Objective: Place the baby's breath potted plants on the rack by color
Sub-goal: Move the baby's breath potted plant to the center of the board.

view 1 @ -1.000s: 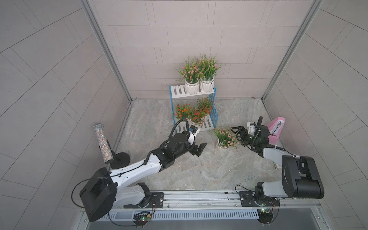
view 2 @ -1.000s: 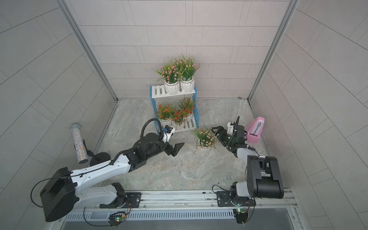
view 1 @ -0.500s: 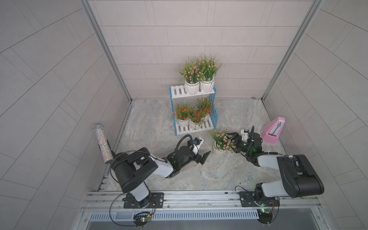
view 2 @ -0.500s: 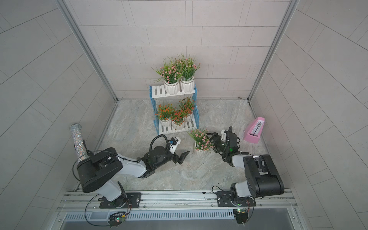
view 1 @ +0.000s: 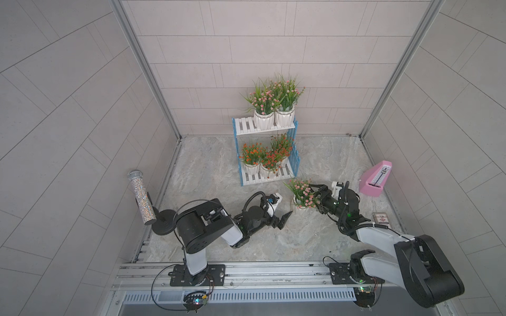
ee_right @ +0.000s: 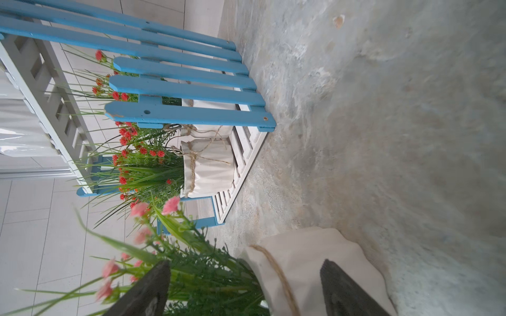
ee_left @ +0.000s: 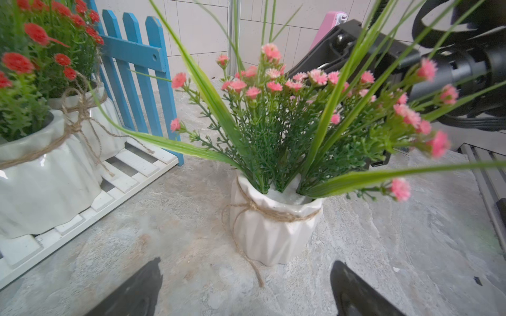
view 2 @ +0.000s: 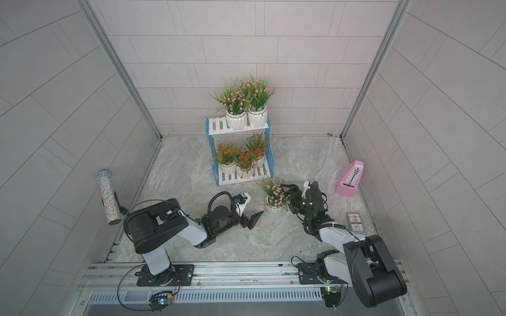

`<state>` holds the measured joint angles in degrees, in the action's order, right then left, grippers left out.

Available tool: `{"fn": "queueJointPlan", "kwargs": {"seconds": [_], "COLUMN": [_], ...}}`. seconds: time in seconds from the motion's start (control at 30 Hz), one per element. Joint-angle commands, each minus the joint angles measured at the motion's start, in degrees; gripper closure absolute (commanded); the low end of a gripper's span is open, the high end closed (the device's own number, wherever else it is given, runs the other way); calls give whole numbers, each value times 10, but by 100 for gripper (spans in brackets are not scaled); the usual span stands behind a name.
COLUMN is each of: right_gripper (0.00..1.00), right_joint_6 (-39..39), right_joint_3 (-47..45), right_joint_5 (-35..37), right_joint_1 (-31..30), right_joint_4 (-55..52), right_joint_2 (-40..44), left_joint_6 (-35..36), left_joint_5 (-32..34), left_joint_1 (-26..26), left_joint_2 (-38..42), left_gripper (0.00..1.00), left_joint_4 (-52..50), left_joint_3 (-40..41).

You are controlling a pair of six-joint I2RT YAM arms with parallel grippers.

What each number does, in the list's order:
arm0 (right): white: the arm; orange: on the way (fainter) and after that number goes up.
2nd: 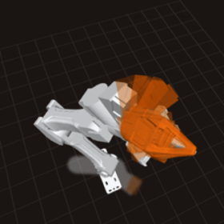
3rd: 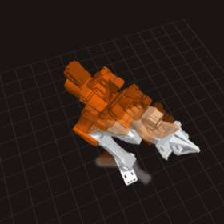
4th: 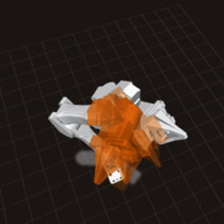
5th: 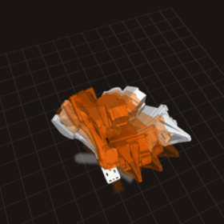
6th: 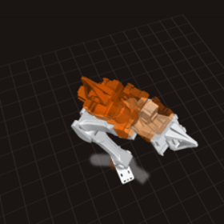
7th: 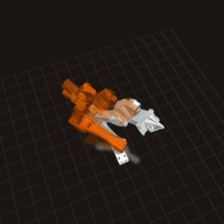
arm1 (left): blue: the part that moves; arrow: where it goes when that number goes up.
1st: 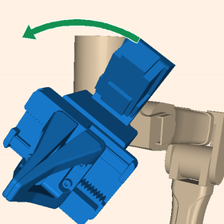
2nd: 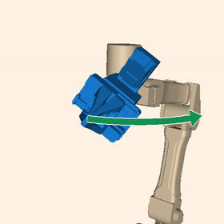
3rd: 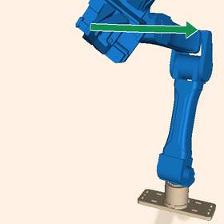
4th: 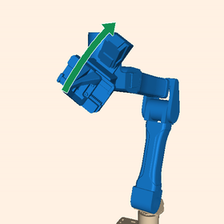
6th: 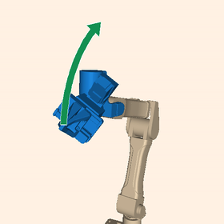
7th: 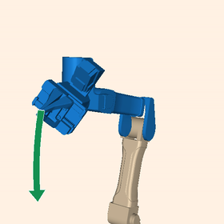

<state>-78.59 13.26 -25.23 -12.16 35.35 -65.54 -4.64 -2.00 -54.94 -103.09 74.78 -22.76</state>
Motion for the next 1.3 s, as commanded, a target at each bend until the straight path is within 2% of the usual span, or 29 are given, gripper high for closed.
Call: {"fn": "queueJointPlan", "kwargs": {"seconds": [0.0, 0.17, 0.73, 1.0, 1.27], "right_gripper": [12, 11, 11, 10, 10], "right_joint_6": [-26, -41, -102, -114, -106], "right_joint_3": [-11, -17, -3, 4, 13], "right_joint_5": [49, 75, 145, 121, 93], "right_joint_1": [-15, -39, -162, -191, -193], "right_joint_4": [-36, -48, 7, 46, 36], "right_joint_2": [34, 56, 12, -21, -11], "left_joint_6": [-1, 1, 3, 2, 13], "left_joint_5": [4, 5, 32, 30, 32], "left_joint_1": [-5, -11, -25, -25, -25], "left_joint_2": [-13, -23, -28, -29, -65], "left_gripper": [0, 0, 0, 0, 0], "left_joint_4": [30, 30, 31, 31, 31], "left_joint_3": [1, -7, -9, -18, -40]}}
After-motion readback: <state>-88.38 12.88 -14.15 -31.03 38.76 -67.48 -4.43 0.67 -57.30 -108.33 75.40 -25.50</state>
